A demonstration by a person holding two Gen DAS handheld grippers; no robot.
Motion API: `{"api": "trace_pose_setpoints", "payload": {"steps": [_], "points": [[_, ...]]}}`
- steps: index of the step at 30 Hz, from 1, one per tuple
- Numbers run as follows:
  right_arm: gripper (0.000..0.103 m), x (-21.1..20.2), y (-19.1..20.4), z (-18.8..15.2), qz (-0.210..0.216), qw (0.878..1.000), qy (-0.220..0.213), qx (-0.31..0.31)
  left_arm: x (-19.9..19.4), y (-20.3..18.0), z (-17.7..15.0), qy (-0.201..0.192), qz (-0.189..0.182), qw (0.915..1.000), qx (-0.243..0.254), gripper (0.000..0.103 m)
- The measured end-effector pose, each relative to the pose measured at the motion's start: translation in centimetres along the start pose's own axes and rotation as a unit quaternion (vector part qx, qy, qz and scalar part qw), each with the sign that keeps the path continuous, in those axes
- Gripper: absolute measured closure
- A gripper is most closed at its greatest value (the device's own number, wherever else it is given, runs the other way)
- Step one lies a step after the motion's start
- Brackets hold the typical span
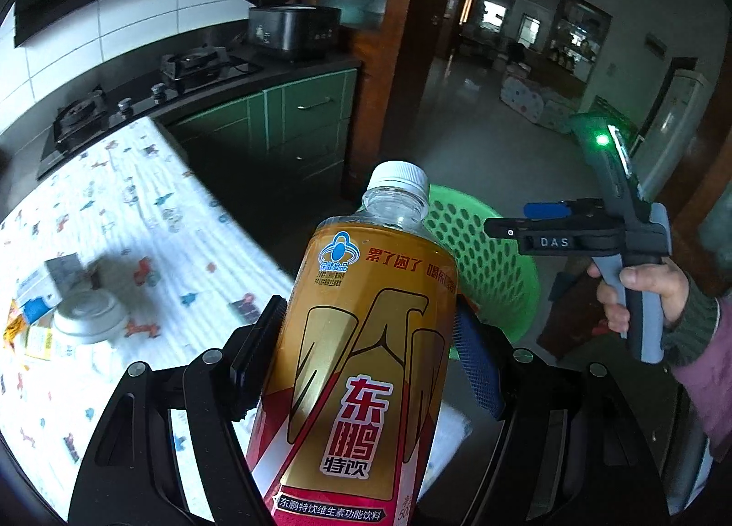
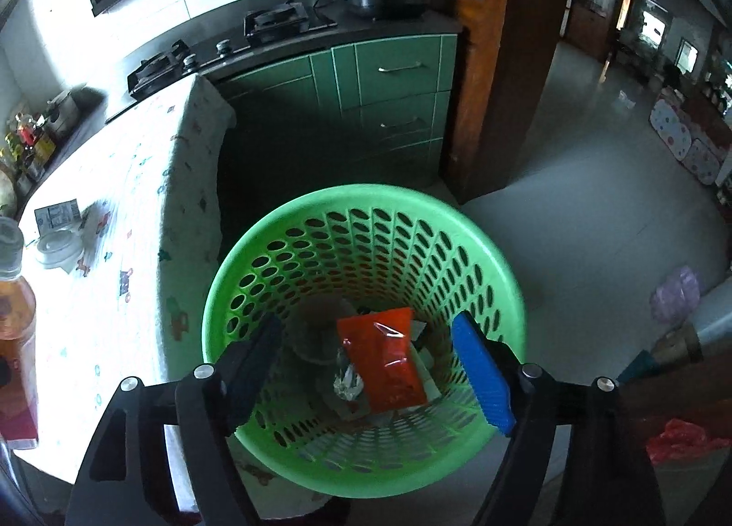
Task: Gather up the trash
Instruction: 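Release the red bag into the basket with the right tool while the left tool drops the bottle, then move both tools back over the table toward the yellow snack bag and milk carton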
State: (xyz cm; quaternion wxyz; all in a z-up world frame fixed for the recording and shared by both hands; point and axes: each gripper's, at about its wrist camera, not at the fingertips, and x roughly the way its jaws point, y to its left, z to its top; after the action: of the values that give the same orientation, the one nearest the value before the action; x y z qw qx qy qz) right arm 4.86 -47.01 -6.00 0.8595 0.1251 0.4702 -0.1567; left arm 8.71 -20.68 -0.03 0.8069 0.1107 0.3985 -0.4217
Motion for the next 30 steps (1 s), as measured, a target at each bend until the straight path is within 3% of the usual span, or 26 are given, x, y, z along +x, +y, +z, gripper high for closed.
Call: {"api": "trace_pose_setpoints", "payload": {"steps": [19, 24, 30], "points": [[0.025, -4.6, -3.3, -1.4, -0.013, 0.999, -0.04, 0.02, 10.9, -4.9, 4.3, 0.064, -0.025, 0.9975, -0.015, 0.032], [0.025, -5.4, -4.6, -2.4, -0.027, 0.998, -0.044, 0.03, 13.0, -6.6, 5.1, 0.068, -0.026, 0.9973, -0.01, 0.032], [0.025, -6.1, -5.6, -3.3, -0.027, 0.998, -0.046, 0.042, 13.5, -6.9, 5.2, 0.063, -0.051, 0.9961, -0.037, 0.028]]}}
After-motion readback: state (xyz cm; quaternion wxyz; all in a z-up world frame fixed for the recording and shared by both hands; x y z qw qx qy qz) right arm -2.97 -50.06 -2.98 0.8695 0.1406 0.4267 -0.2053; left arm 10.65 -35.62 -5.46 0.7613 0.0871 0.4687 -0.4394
